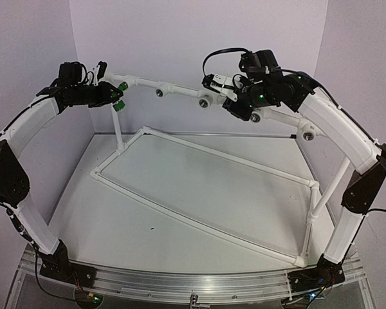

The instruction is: Install the water faucets

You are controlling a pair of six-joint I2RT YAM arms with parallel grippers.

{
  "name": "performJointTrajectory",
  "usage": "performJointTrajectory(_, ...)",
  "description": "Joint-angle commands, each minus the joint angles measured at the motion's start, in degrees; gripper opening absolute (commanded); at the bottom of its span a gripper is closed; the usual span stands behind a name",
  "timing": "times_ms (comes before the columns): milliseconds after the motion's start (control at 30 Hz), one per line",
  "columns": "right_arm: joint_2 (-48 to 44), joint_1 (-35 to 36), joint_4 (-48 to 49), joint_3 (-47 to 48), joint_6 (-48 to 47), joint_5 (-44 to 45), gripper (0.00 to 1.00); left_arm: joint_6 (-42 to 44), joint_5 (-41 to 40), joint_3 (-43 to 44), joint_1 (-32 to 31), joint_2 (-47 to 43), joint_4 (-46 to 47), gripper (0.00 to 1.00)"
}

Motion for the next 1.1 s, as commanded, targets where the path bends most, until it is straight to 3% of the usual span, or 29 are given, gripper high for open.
performJointTrajectory(0,-2.10,2.82,-7.67,-1.93,2.76,-11.06,0.00,8.54,-7.83,4.36,-1.35,-1.95,3.77,0.00)
performJointTrajectory(400,-2.27,2.80,-7.84,-2.16,2.48,-10.81,0.00,28.27,-22.20,2.34,-8.09,-3.24,5.34,0.00)
performJointTrajectory(1067,-3.15,2.77,-8.01,-3.31,1.43,-10.50,0.00,71.15,-38.02,-19.21,-16.57,-10.04,31.59,0.00)
